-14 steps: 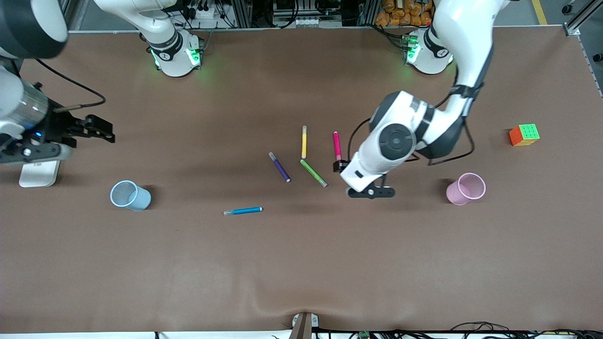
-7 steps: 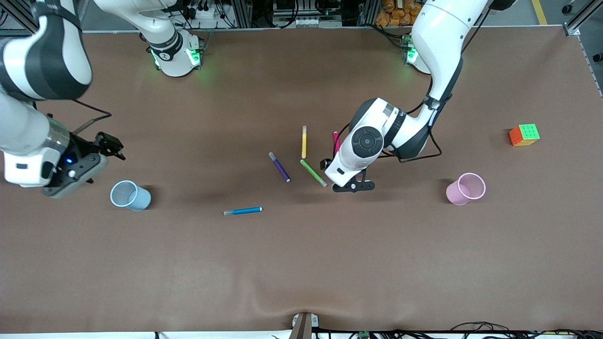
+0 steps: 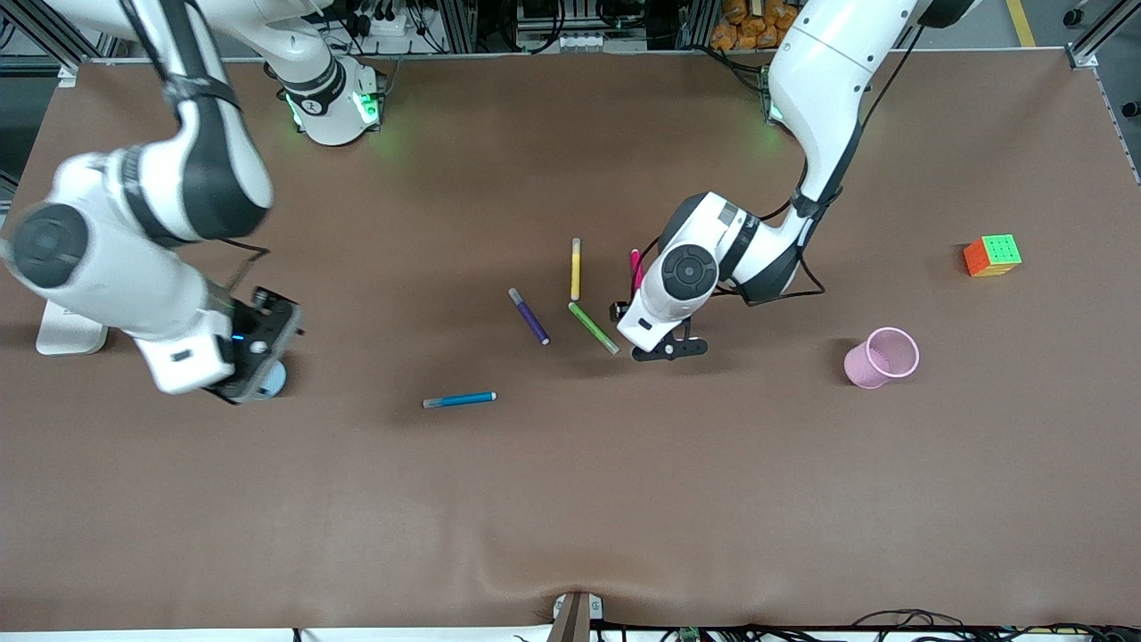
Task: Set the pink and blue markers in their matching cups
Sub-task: 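Grasp the pink marker with the left gripper while the right gripper grasps the blue marker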
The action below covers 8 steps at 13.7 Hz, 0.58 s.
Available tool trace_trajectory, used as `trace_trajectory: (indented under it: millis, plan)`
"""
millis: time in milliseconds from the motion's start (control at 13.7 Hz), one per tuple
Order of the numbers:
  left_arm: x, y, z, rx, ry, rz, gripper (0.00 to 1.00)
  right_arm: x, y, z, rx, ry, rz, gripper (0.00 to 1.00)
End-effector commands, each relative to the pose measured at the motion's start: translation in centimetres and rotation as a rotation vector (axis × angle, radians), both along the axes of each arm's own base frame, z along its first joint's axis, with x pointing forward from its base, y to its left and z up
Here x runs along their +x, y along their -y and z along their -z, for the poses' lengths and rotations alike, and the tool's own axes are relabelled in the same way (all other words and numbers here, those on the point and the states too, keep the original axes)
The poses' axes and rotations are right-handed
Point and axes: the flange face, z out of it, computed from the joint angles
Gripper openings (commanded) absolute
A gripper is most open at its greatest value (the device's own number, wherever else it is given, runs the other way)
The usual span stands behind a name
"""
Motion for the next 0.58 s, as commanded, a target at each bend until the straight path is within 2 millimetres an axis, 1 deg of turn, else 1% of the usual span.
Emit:
trace_trajectory:
  millis: [0, 73, 219, 292, 365, 511]
  plan:
    - [-0.4, 0.2, 1.0, 0.002, 0.009, -0.031, 0.85, 0.2, -5.4, 2.4, -0.005, 0.028, -0.098, 1.00]
    - [-0.5, 0.2, 1.6, 0.009, 0.000, -0.040, 0.85, 0.2, -6.5, 3.6, -0.011, 0.028, -0.112, 1.00]
    - [-1.2, 0.2, 2.4, 0.019, -0.012, -0.038, 0.82, 0.9, -7.6, 6.7, -0.013, 0.041, -0.101, 1.00]
    - [-1.2, 0.2, 2.4, 0.018, -0.011, -0.038, 0.79, 0.6, -9.7, 8.1, -0.016, 0.050, -0.088, 1.00]
    - [-1.2, 0.2, 2.5, 0.019, -0.012, -0.038, 0.75, 0.7, -10.8, 10.0, -0.045, 0.061, -0.110, 1.00]
    - [-1.3, 0.3, 2.5, 0.019, -0.014, -0.045, 0.74, 1.4, -11.4, 12.6, -0.065, 0.102, -0.136, 1.00]
